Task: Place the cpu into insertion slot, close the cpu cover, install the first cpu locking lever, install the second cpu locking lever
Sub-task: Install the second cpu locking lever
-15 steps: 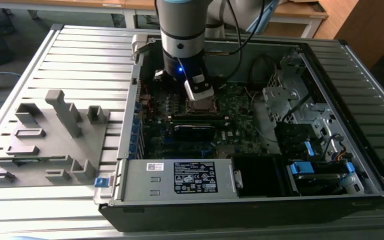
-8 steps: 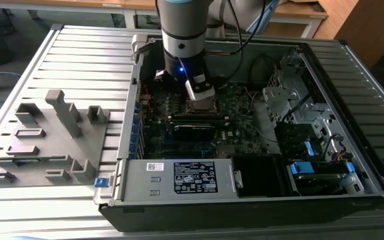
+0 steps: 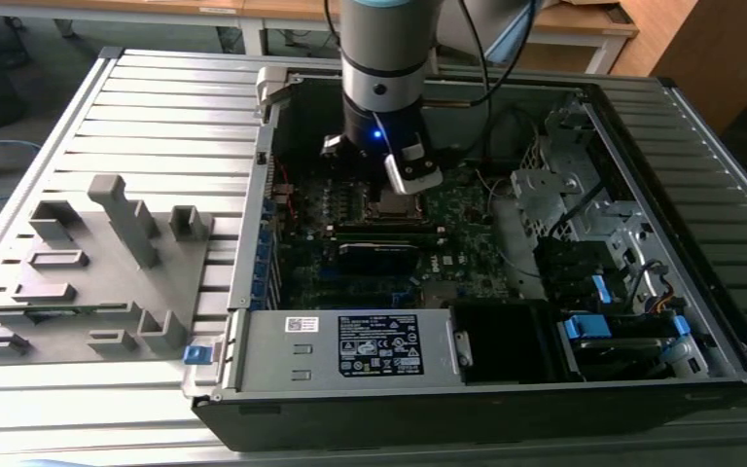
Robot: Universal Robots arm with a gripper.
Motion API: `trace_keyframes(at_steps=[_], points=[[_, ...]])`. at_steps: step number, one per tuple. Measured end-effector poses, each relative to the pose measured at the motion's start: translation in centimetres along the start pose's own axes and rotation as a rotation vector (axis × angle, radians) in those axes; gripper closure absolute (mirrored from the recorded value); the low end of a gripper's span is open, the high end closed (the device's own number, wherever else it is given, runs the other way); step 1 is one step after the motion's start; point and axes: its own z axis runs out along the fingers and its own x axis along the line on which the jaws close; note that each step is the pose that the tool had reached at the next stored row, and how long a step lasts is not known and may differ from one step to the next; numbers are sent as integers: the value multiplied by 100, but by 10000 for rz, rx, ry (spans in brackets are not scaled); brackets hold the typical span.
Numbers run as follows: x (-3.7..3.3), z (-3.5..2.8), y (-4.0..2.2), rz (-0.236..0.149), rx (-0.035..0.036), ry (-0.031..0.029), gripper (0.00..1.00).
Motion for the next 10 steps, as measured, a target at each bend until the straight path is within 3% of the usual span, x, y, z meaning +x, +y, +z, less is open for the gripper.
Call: trace_keyframes(at_steps=[5, 10], points=[[-140, 16, 66, 1, 14, -3, 89], [-230, 39, 181, 0, 38, -6, 89]])
